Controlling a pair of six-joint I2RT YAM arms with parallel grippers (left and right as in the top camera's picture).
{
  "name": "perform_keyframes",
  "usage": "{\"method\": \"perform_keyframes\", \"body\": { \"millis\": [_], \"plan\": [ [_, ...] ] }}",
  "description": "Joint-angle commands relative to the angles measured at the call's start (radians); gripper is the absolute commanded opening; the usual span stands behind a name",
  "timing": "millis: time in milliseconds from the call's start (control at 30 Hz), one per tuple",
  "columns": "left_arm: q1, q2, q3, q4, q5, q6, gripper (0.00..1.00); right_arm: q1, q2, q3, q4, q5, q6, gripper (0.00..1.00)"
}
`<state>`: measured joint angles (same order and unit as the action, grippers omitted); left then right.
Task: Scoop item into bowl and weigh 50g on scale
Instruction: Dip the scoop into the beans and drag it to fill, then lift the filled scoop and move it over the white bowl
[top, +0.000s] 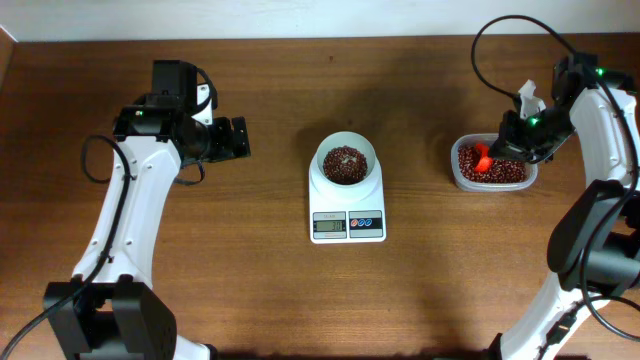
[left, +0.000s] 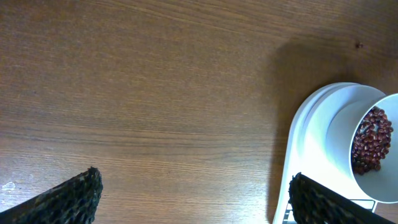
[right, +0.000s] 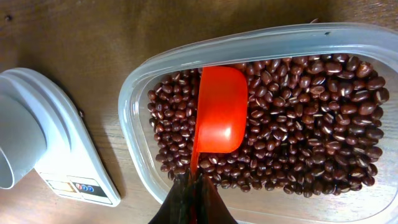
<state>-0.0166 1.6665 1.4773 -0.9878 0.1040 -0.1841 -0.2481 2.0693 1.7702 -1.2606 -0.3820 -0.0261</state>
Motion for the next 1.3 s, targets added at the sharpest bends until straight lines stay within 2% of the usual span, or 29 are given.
{"method": "perform_keyframes", "body": {
  "millis": [0, 133, 200, 433, 500, 700, 967, 1100, 1267],
  "plan": [
    [-0.002, 0.007, -0.003, -0.002, -0.003, -0.002, 0.99, -0.025, 0.013, -0.017, -0.029, -0.092, -0.026, 0.04],
    [-0.002, 0.007, -0.003, -0.002, -0.003, -0.002, 0.99, -0.115, 0.013, -0.017, -0.035, -0.254, -0.027, 0.04],
    [-0.002, 0.007, -0.003, -0.002, -0.003, -0.002, 0.99, -0.159, 0.013, -0.017, -0.046, -0.376, -0.072, 0.04],
    [-0.002, 0.007, -0.003, -0.002, -0.003, -0.002, 0.99, -0.252, 0.013, -0.017, -0.105, -0.396, -0.075, 0.04],
    [-0.002, 0.007, -0.003, -0.002, -0.003, -0.002, 0.99, -0.264, 0.013, -0.017, -0.124, -0.449, -0.123, 0.04],
    [-0.002, 0.007, -0.003, -0.002, -0.003, -0.002, 0.99, -0.270, 0.013, -0.017, -0.133, -0.531, -0.135, 0.04],
    [-0.002, 0.007, -0.003, -0.002, -0.003, -0.002, 0.99, -0.269, 0.013, -0.017, -0.140, -0.541, -0.143, 0.04],
    [-0.002, 0.007, -0.003, -0.002, -0.003, -0.002, 0.99, -0.268, 0.013, -0.017, -0.138, -0.618, -0.147, 0.04],
    [-0.002, 0.007, -0.003, -0.002, -0.003, -0.002, 0.99, -0.221, 0.013, -0.017, -0.135, -0.647, -0.154, 0.04]
  ]
}}
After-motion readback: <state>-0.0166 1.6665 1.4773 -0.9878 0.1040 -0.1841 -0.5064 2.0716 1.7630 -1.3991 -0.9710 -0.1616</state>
